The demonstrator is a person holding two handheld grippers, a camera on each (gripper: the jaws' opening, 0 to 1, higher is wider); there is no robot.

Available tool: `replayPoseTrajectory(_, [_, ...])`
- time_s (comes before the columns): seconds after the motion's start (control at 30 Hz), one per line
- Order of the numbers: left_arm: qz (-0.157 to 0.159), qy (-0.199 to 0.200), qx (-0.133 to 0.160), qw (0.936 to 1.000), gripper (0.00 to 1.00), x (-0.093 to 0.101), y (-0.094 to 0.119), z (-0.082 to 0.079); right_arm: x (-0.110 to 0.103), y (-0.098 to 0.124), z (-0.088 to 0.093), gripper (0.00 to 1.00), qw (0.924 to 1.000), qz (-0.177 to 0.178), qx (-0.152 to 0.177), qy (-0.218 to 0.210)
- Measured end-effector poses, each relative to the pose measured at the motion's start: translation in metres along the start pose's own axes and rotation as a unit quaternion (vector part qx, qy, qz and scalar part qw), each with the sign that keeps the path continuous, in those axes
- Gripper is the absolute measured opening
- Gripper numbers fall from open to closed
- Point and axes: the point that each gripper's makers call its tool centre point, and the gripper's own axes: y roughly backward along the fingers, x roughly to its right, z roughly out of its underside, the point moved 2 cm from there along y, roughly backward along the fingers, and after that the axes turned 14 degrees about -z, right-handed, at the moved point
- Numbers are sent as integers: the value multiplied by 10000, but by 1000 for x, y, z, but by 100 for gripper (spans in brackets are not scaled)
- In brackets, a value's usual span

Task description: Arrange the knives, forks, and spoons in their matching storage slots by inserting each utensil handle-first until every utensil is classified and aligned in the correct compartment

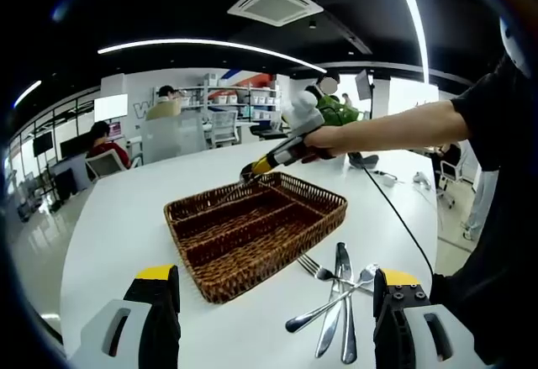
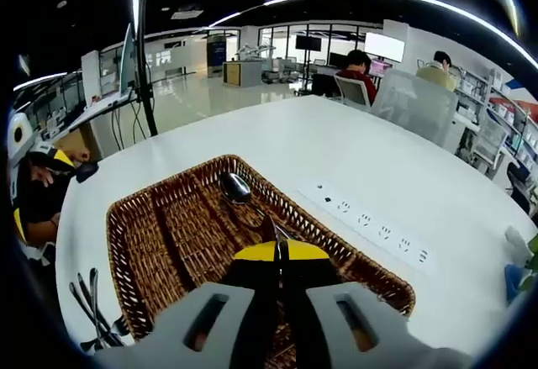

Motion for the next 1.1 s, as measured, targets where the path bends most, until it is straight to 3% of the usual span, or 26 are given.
replayPoseTrajectory(0.27, [16,-45,16,10000,100,-1,-4,-4,5,-8,15,0,9990,25,-278,-347])
replayPoseTrajectory(0.6, [47,-83,4,10000,100,1,-5,-6,15,-16,19,4,9978,287,-563,-191])
replayPoseTrajectory(0.83, [-3,-68,-31,10000,100,-2,-5,-5,22,-21,36,5,9951,399,-891,-159])
replayPoseTrajectory(1.1, [-43,-35,-76,10000,100,-5,-6,-2,26,-18,43,4,9925,562,-1014,-393])
